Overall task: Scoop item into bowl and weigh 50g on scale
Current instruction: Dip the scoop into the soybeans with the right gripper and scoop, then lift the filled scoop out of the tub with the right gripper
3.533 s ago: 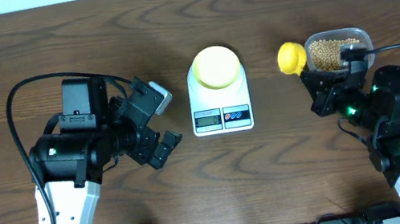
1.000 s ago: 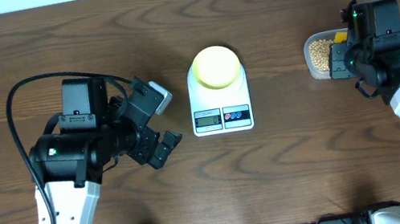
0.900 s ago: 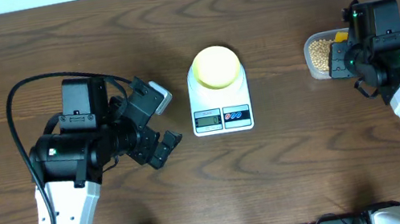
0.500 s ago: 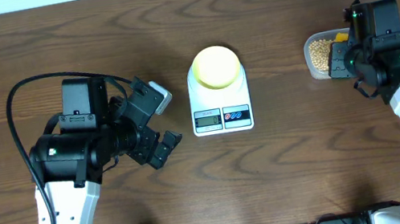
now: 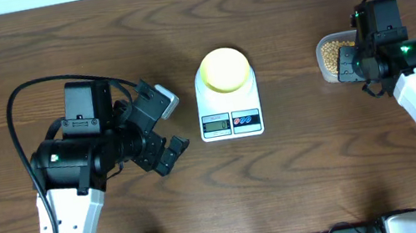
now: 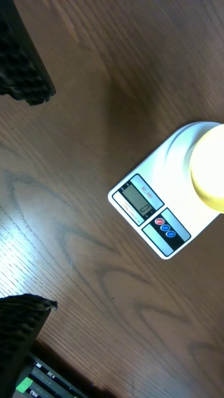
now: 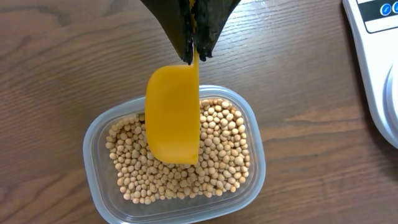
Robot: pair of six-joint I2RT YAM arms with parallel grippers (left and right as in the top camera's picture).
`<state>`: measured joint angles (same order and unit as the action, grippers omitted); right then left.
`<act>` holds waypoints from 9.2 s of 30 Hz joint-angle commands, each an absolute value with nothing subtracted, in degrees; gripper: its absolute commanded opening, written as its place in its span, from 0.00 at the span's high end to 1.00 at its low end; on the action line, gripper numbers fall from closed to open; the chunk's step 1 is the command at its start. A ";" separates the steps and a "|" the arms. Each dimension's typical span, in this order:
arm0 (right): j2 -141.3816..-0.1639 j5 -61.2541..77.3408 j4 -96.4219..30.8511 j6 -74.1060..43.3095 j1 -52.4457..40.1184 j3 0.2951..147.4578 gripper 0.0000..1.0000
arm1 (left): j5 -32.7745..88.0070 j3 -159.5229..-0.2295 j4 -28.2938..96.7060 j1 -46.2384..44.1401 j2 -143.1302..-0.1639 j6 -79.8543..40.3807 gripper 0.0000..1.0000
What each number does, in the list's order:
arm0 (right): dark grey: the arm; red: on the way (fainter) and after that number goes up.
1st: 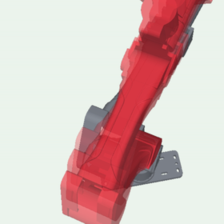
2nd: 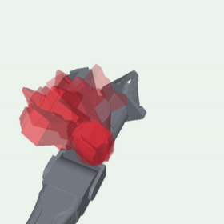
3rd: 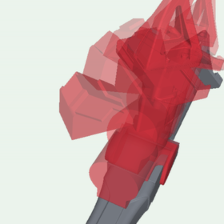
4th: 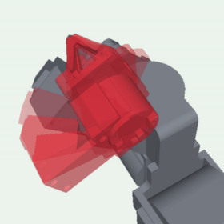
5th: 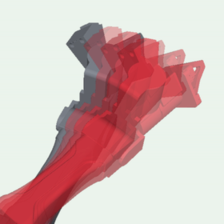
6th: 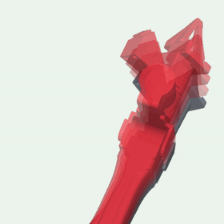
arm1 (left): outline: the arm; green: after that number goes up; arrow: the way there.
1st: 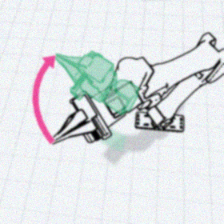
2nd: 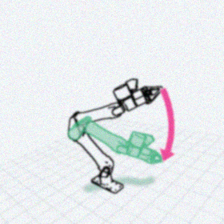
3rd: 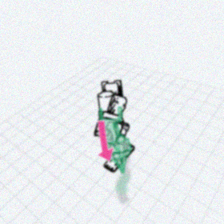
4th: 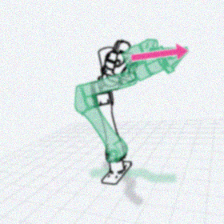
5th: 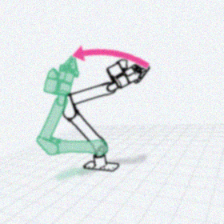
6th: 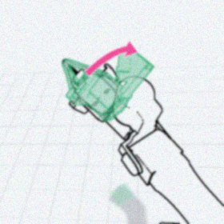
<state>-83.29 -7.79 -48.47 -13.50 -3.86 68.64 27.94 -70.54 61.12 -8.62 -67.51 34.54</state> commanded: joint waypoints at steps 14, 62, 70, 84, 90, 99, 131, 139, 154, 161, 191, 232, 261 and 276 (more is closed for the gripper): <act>-74.28 -16.10 -54.11 -12.56 -3.36 69.65 0.99 | 27.62 -70.35 61.23 -8.43 -67.42 34.92 0.00; -96.03 -12.84 -39.59 -4.12 -3.40 69.60 0.99 | 27.62 -70.35 61.23 -8.43 -67.42 34.92 0.00; -96.49 -2.74 -39.57 -3.99 -2.83 69.60 0.99 | 27.62 -70.35 61.23 -8.43 -67.42 34.92 0.00; -96.55 18.76 -39.72 -11.70 10.46 69.58 0.99 | 27.62 -70.35 61.23 -8.43 -67.42 34.92 0.00; -96.68 21.63 -39.79 -14.59 12.88 68.75 0.99 | 27.62 -70.35 61.23 -8.43 -67.42 34.92 0.00; -96.71 27.59 -37.60 -15.88 14.68 64.95 0.99 | 27.62 -70.35 61.23 -8.43 -67.42 34.92 0.00; -96.71 46.76 -37.04 -16.91 24.49 64.90 0.99 | 27.62 -70.35 61.23 -8.43 -67.42 34.92 0.00; -96.71 52.31 -37.06 -16.88 26.02 64.90 0.99 | 27.62 -70.35 61.23 -8.43 -67.42 34.92 0.00; -96.71 58.00 -37.12 -16.69 26.94 64.90 0.99 | 27.62 -70.35 61.23 -8.43 -67.40 34.92 0.00; -96.71 61.10 -37.08 -16.71 27.49 64.90 0.99 | 27.62 -70.35 61.23 -8.43 -67.42 34.92 0.00; -96.68 65.10 -30.79 -26.37 20.67 64.90 0.99 | 27.62 -70.35 61.23 -8.43 -67.42 34.92 0.00; -96.68 62.43 -5.45 -45.01 6.68 64.90 0.99 | 27.62 -70.35 61.23 -8.43 -67.42 34.92 0.00; -96.71 50.87 -1.93 -36.60 1.15 64.90 0.99 | 27.62 -70.35 61.23 -8.43 -67.42 34.92 0.00; -96.71 50.06 -2.17 -28.60 -3.36 64.90 0.99 | 27.62 -70.35 61.23 -8.43 -67.42 34.92 0.00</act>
